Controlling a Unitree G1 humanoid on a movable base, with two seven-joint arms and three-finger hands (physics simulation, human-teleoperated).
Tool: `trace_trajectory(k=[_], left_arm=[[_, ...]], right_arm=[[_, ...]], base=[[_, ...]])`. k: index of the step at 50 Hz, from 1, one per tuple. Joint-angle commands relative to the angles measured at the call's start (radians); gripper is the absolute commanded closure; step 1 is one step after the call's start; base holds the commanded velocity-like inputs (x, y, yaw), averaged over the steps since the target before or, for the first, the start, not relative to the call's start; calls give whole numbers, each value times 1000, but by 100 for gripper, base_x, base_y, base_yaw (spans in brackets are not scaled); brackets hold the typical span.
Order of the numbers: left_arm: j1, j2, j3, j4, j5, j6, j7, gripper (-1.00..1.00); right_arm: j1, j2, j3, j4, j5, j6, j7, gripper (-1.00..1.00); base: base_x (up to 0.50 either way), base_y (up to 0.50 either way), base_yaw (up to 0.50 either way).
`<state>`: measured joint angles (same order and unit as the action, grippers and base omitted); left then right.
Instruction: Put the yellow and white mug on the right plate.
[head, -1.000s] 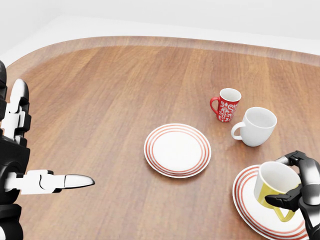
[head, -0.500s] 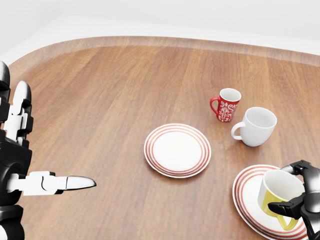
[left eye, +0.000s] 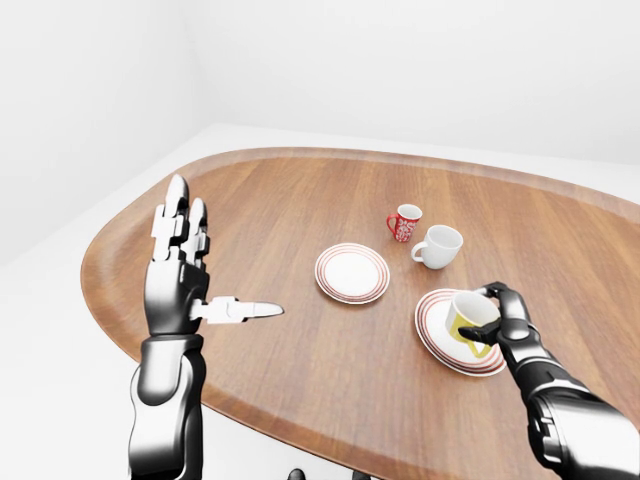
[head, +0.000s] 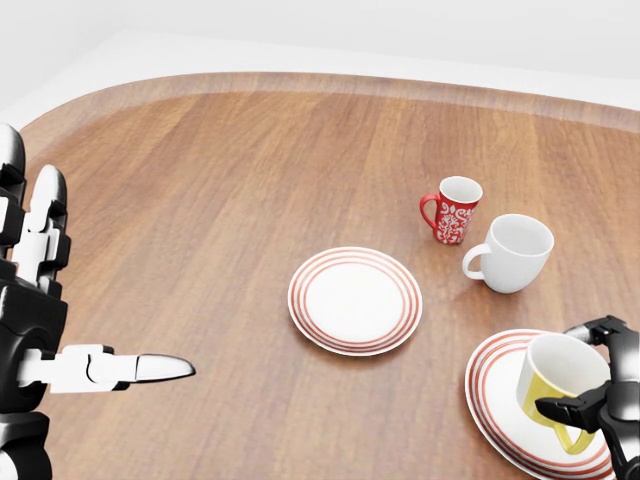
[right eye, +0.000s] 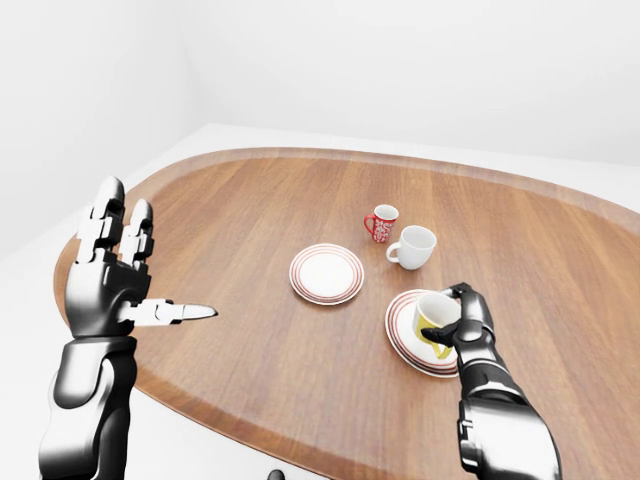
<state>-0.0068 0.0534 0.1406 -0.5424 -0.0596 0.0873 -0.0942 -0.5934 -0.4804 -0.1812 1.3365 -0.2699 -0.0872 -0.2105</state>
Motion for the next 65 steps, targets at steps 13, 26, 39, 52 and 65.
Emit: trace_trajectory(k=[13, 26, 39, 52, 65], left_arm=[[3, -2, -4, 6, 5, 0, -3, -100], [3, -2, -4, 7, 5, 0, -3, -100], [3, -2, -5, 7, 5, 0, -3, -100], [7, -3, -7, 3, 6, 0, -3, -100], [9, -4, -8, -4, 6, 0, -4, -100]], right_arm=[[-25, 4, -13, -1, 1, 0, -40, 100], [-32, 3, -17, -2, 9, 0, -49, 100], [-29, 6, -22, 4, 12, 0, -58, 100], [-21, 10, -31, 4, 38, 0, -26, -100], [-28, 7, -29, 0, 42, 0, -21, -100]], base=[[0, 0, 0], [0, 0, 0], [0, 0, 0], [0, 0, 0], [0, 0, 0]])
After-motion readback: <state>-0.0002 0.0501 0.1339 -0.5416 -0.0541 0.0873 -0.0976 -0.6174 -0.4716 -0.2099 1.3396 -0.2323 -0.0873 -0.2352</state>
